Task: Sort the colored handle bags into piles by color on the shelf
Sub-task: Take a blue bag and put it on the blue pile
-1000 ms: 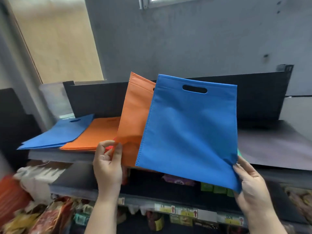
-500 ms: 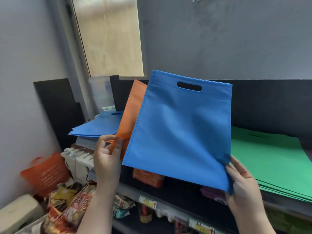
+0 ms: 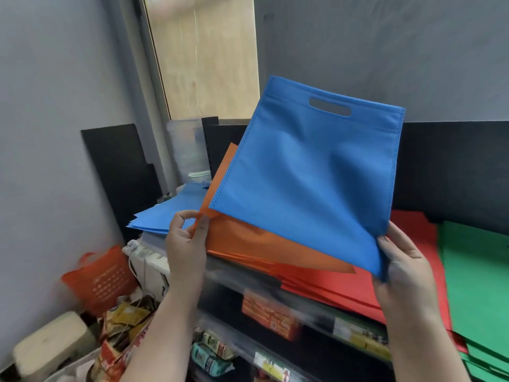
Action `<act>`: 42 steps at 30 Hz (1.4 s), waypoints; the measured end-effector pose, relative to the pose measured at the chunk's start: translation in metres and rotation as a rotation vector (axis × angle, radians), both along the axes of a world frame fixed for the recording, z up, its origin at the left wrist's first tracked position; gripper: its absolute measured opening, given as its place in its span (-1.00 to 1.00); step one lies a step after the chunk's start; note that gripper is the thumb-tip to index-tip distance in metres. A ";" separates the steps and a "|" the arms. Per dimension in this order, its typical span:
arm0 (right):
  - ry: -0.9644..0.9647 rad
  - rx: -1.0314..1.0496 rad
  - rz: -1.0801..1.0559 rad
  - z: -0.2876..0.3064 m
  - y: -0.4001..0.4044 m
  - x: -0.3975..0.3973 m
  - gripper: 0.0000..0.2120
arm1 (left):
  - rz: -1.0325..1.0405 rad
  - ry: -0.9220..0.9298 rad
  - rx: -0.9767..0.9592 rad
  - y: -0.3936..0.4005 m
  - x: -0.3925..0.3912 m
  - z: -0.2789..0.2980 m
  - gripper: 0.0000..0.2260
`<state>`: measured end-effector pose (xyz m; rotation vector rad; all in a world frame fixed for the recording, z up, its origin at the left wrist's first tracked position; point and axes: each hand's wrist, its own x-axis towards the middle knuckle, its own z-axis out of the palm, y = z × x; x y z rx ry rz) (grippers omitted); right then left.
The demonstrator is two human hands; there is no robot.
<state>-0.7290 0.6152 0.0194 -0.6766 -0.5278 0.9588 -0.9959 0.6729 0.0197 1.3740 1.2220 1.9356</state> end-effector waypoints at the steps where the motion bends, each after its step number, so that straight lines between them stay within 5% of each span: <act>1: 0.000 0.005 -0.001 0.000 0.008 -0.002 -0.69 | -0.001 -0.003 -0.015 0.010 -0.003 -0.003 -0.91; 9: -0.027 -0.037 -0.044 -0.006 0.053 -0.023 -0.68 | -0.128 -0.115 -0.246 0.081 -0.030 -0.038 -0.92; 16: -0.084 -0.072 -0.113 -0.007 0.077 -0.058 -0.69 | -0.068 0.163 -0.368 0.129 -0.058 -0.054 -0.87; 21: -0.113 -0.094 -0.163 -0.008 0.094 -0.093 -0.70 | -0.226 -0.076 -0.348 0.142 -0.097 -0.035 -0.90; 27: -0.140 -0.081 -0.183 -0.017 0.127 -0.152 -0.68 | -0.496 -0.230 -0.294 0.152 -0.147 0.001 -0.64; 30: -0.167 -0.088 -0.159 -0.024 0.145 -0.182 -0.65 | -0.556 -0.198 -0.249 0.154 -0.171 0.009 -0.59; 35: -0.271 -0.141 -0.162 -0.028 0.173 -0.221 -0.69 | -0.403 -0.084 -0.288 0.182 -0.216 -0.001 -0.91; 42: -0.598 -0.267 -0.180 -0.029 0.212 -0.253 -0.70 | -0.222 0.228 -0.277 0.223 -0.246 -0.026 -0.80</act>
